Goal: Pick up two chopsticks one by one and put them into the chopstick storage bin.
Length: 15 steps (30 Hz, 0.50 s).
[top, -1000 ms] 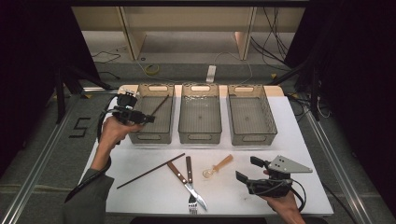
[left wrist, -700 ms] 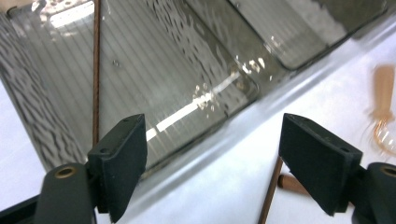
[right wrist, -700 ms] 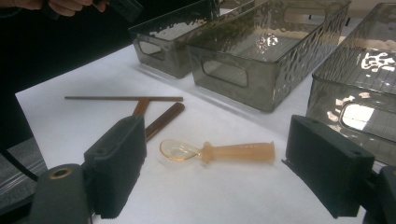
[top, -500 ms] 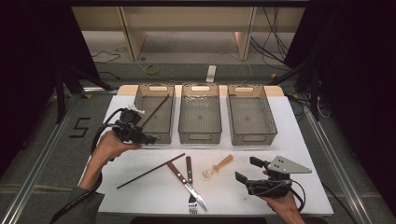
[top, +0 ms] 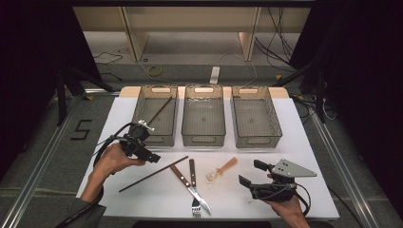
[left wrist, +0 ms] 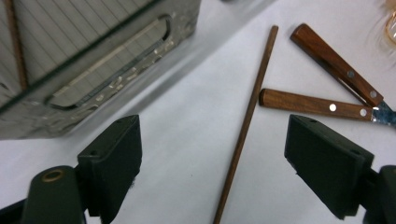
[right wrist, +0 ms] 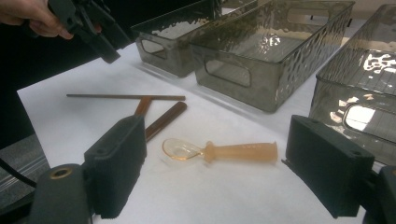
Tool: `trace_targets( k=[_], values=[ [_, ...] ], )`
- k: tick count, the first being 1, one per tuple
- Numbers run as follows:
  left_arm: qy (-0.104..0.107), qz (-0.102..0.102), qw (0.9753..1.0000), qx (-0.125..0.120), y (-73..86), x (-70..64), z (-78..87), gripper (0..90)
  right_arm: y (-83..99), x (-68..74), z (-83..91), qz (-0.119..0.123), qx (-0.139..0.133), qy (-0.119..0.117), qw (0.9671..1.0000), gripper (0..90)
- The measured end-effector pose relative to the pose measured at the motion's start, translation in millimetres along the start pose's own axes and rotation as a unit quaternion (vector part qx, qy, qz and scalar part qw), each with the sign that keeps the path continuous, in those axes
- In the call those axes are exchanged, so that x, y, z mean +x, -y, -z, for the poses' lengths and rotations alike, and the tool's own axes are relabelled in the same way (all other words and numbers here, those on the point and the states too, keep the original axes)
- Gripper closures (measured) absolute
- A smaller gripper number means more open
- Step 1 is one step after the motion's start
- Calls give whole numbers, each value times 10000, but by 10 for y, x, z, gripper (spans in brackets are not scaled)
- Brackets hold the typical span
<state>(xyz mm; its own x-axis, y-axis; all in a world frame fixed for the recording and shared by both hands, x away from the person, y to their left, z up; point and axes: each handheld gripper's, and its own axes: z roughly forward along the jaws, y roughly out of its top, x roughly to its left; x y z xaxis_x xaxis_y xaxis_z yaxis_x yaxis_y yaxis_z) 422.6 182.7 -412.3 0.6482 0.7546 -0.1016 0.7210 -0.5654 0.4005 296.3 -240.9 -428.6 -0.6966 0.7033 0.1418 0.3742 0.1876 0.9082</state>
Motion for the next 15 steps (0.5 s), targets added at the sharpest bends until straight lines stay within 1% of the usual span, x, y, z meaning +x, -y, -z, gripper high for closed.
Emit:
trace_targets(
  k=[2, 4, 9, 15],
  values=[
    [-57, -25, 9999, 103, 11, -16, -33, 191, 1, -2, 2, -2, -2, 2, 10000, 211],
    [-90, -52, 9998, 146, 23, -25, -55, 201, 3, -4, 1, -13, -10, -2, 10000, 211],
    [-38, -118, 9997, 213, 52, -55, -91, 233, 1, -2, 1, -2, -1, 0, 10000, 211],
    [78, -165, 9991, 386, 96, -84, -173, 289, 2, -1, 2, -12, 0, 3, 10000, 211]
  ],
)
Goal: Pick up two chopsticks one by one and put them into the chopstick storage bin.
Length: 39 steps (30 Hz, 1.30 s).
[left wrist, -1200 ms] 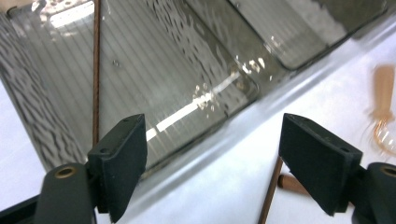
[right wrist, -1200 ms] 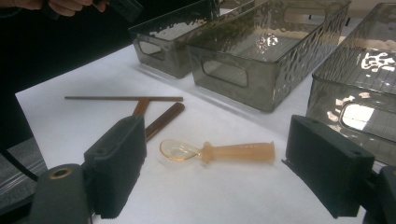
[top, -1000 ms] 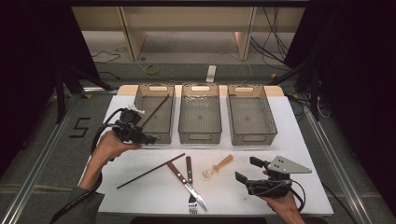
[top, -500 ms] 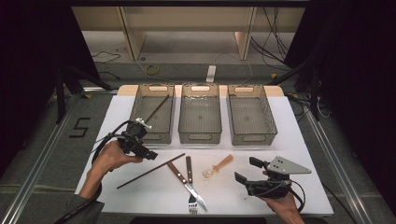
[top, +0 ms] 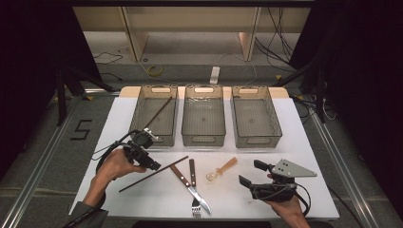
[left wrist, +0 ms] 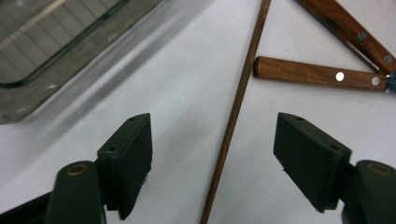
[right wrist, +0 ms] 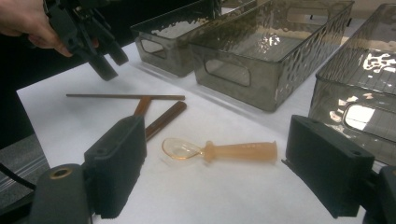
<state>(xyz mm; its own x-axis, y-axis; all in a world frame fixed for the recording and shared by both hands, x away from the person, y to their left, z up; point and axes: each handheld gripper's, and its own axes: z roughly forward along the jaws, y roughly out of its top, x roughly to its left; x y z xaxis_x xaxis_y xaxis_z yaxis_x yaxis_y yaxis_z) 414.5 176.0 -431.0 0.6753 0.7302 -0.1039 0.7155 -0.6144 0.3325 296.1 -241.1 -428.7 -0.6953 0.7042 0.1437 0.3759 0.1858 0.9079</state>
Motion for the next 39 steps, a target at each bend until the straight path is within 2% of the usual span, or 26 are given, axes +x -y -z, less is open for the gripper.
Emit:
trace_targets(
  k=[12, 22, 29, 39],
  values=[
    [19, 23, 9997, 240, 76, -2, -59, 419, 1, -7, 2, -23, 0, 0, 10000, 212],
    [49, -109, 9986, 513, 130, -15, -139, 546, 5, -11, -2, -34, 9, -10, 10000, 213],
    [66, -254, 9978, 601, 149, -41, -187, 626, 6, -15, -2, -50, 10, -11, 10000, 213],
    [9, -307, 9972, 675, 158, -37, -246, 710, 6, -18, -5, -59, 22, -27, 10000, 214]
  ],
)
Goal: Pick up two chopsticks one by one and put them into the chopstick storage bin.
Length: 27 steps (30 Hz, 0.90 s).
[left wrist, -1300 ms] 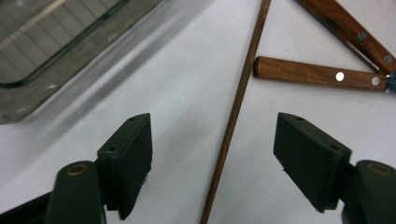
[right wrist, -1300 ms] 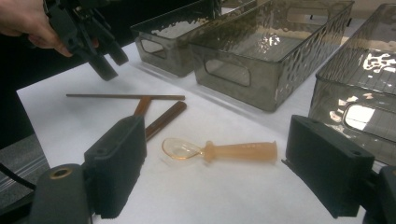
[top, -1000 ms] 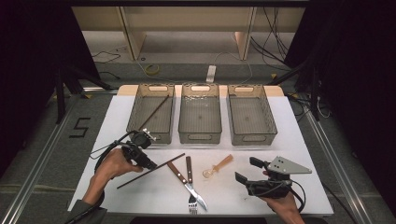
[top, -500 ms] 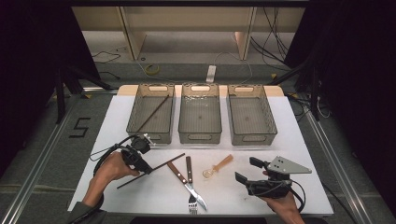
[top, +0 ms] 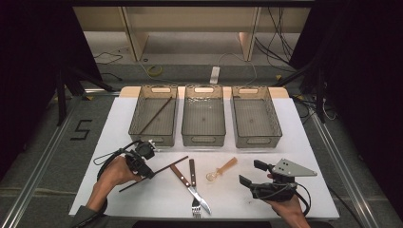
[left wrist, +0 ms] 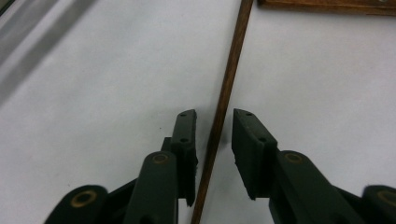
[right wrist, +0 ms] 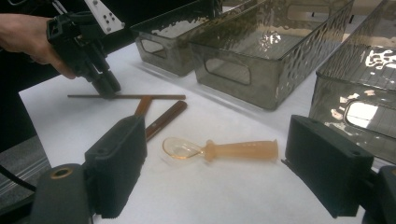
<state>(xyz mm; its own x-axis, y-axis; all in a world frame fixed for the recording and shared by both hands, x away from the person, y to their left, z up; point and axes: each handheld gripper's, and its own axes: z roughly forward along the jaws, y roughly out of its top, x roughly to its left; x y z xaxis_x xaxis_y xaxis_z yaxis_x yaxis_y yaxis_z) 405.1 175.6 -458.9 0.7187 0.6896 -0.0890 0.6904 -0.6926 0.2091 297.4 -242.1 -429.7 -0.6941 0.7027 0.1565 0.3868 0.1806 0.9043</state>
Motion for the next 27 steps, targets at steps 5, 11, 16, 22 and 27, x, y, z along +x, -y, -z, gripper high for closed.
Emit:
trace_targets(
  k=[5, 11, 16, 22, 27],
  values=[
    [-12, -67, 10000, 22, 6, -5, -16, 749, -1, 4, 3, 11, -7, 5, 10000, 214],
    [-154, -234, 9996, 79, -4, -37, -26, 796, -1, 3, 4, 7, 6, 6, 10000, 215],
    [-197, -317, 9993, 89, -6, -59, -28, 810, -1, 7, 3, 14, 10, 9, 10000, 215],
    [-156, -387, 9991, 58, 0, -56, -29, 844, -1, 5, 0, 27, 23, 7, 10000, 216],
    [-152, -440, 9989, 52, 1, -57, -28, 847, -1, 6, 2, 16, 15, 8, 10000, 217]
  ],
)
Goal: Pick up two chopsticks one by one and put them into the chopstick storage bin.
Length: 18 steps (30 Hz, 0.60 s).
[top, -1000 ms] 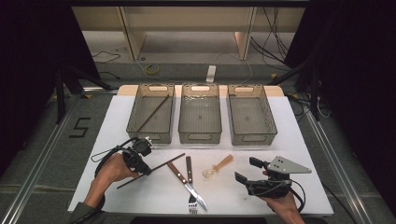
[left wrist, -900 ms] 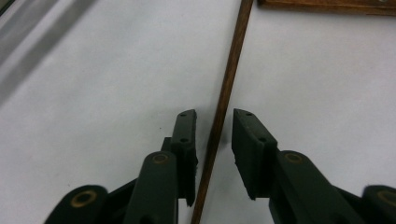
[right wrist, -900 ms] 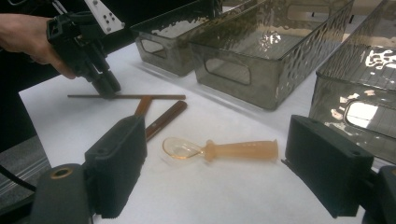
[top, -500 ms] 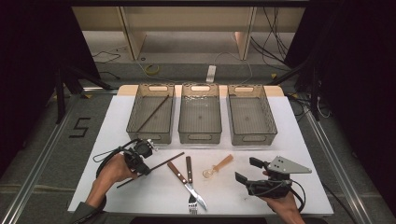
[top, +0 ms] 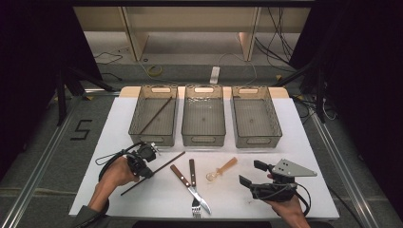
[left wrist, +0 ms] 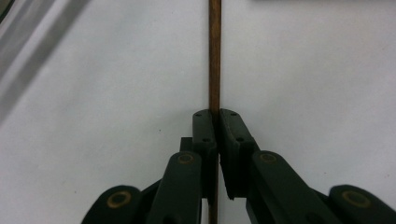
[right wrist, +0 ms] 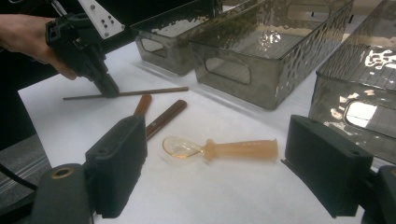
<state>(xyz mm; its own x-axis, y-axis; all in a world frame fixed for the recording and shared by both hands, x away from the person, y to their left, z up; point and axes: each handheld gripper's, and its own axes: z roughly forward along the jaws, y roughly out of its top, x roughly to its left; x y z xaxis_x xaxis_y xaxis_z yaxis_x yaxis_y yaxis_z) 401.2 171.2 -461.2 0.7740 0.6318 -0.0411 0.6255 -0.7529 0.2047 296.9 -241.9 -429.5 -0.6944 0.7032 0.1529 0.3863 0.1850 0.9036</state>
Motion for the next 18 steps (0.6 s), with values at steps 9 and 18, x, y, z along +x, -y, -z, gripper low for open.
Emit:
trace_targets(
  k=[9, 18],
  values=[
    [-8, 48, 9998, -202, 1, 33, 52, 849, 0, 3, 0, -1, -3, -12, 10000, 217],
    [-32, 147, 9981, -597, -4, 58, 216, 849, 0, 0, -4, 38, 9, -11, 10000, 217]
  ],
)
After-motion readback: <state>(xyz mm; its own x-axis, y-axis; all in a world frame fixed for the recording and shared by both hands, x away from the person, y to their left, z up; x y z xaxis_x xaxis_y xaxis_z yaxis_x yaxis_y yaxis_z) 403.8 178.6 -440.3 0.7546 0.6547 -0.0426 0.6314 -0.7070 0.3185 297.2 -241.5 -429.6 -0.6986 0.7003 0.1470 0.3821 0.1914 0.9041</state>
